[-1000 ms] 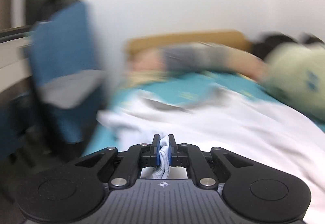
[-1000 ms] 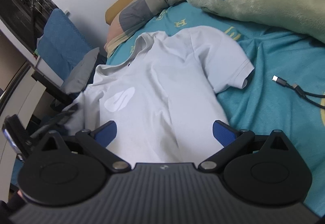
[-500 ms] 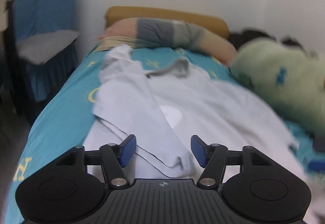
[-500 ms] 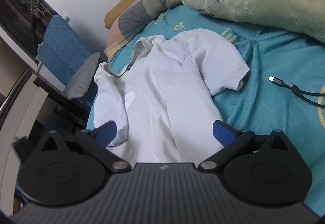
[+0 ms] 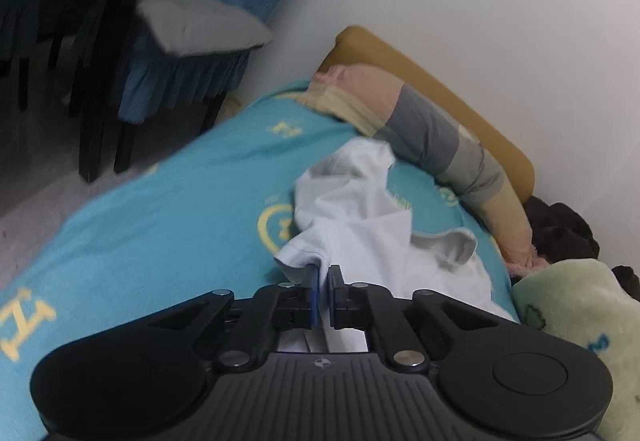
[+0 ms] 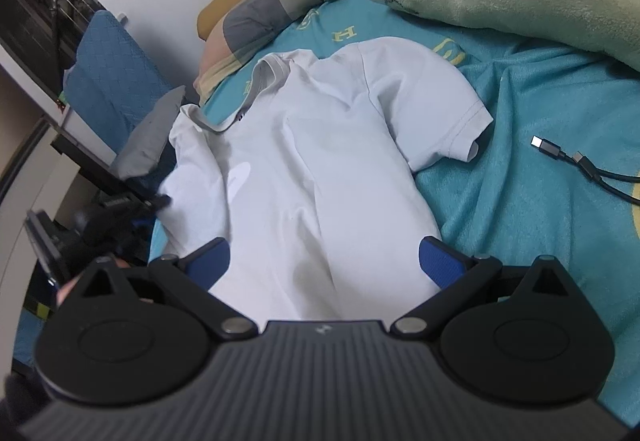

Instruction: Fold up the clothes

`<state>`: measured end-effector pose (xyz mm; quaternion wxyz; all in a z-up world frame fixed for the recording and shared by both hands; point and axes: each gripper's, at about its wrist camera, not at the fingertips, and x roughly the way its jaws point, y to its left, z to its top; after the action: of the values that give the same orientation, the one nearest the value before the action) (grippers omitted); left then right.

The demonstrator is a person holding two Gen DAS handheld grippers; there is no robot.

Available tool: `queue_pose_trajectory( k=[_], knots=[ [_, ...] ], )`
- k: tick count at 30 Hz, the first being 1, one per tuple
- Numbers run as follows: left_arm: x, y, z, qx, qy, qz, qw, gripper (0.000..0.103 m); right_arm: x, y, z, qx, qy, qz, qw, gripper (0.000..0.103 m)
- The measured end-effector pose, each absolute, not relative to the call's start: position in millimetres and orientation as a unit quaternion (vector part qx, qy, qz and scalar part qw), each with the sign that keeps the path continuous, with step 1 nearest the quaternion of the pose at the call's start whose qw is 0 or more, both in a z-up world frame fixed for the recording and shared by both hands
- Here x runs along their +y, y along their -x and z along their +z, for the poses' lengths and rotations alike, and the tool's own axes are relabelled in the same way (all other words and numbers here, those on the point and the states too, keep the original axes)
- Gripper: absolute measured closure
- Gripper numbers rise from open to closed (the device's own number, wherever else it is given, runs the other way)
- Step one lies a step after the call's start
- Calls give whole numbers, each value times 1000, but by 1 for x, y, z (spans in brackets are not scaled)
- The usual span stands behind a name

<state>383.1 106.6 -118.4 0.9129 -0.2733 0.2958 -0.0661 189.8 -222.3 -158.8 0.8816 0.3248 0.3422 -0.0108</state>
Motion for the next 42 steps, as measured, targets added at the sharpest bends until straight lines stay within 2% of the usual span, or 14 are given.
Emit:
queue_pose_trajectory(
  k=[3,9,11,13,15,19,21,30,32,36,42],
  knots=[
    [130,-396,-89,279,245,-49,927,100,-219,-193,-157,341,-318,-10,885,0],
    [195,-449,-24,252,5,170,953,99,-210,-197,-151,327,-286,-3,901,0],
    [213,-450,-19,250,12,189,949,97,-208,-197,-150,320,-277,6,906,0],
    [218,-440,-19,254,37,172,951,86,-205,-197,-149,315,-268,11,911,0],
    [208,-423,-24,265,38,146,952,63,-202,-197,-147,309,-259,15,915,0],
    [174,-380,-30,291,44,88,952,49,-197,-197,-144,303,-254,28,918,0],
    [150,-344,-30,300,58,52,951,34,-193,-194,-141,298,-243,33,923,0],
    [45,-189,-7,341,38,-51,938,4,-194,-170,-124,261,-199,28,944,0],
    [22,-155,-2,351,32,-71,933,2,-199,-163,-122,250,-195,23,948,0],
    [-3,-121,0,313,12,-81,946,0,-202,-157,-124,247,-186,10,951,0],
    [-4,-113,-44,310,16,-82,947,0,-208,-149,-126,241,-174,-10,955,0]
  ],
)
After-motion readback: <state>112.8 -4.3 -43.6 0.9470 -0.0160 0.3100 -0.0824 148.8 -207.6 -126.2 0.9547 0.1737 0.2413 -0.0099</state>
